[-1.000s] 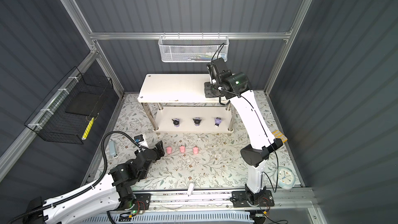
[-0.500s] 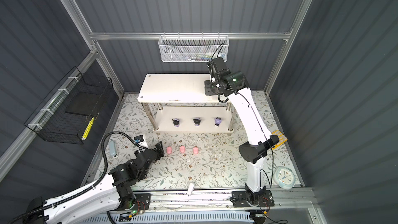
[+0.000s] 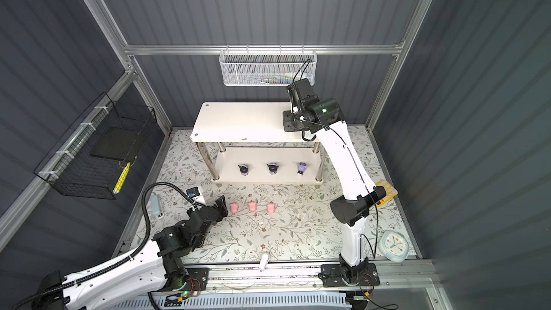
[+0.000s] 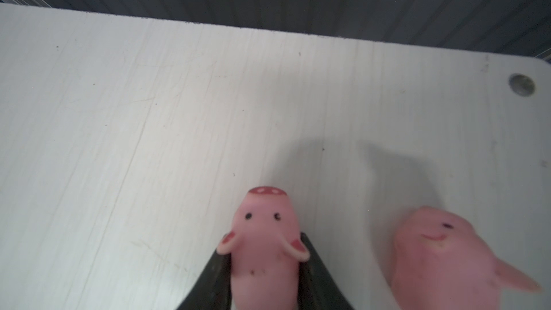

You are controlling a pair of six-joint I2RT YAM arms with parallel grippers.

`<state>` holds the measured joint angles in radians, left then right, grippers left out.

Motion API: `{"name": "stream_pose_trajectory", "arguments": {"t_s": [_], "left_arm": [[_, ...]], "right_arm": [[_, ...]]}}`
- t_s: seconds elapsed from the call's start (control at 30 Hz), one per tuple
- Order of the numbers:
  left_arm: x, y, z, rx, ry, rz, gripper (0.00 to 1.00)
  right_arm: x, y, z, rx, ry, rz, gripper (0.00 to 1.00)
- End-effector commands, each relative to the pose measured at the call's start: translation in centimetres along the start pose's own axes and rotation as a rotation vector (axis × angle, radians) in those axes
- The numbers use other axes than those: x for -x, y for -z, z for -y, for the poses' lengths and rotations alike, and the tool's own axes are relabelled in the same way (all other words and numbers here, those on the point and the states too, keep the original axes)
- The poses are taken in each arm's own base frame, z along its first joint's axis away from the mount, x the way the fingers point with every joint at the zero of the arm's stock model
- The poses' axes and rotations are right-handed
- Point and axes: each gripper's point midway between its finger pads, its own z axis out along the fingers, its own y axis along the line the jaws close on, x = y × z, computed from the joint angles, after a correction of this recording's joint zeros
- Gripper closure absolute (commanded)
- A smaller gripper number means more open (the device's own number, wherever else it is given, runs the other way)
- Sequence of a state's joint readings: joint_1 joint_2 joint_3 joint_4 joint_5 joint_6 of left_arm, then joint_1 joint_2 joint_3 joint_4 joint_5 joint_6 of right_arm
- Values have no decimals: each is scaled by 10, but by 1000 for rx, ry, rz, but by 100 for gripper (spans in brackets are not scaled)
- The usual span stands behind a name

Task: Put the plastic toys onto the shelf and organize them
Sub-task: 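Lower the pink pig onto the top shelf beside the first pig and open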

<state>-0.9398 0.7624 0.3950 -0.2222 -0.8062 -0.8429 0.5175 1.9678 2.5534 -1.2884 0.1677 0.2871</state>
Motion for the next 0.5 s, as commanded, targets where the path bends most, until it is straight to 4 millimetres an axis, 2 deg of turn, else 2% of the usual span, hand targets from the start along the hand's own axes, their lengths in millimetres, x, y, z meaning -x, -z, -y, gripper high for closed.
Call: {"name": "stream_pose_trajectory", "arguments": {"t_s": [0.0, 0.33, 0.47], "left_arm": [[-4, -3, -4, 9, 9, -5, 12], [-5, -4, -3, 6, 12, -10, 12], [-6, -4, -3, 5, 12, -12, 12]], "right_arm": [[3, -3, 2, -3, -5, 2, 62], [12, 11, 2, 16, -12, 46, 55], [16, 24, -1, 42, -20, 71, 53]]}}
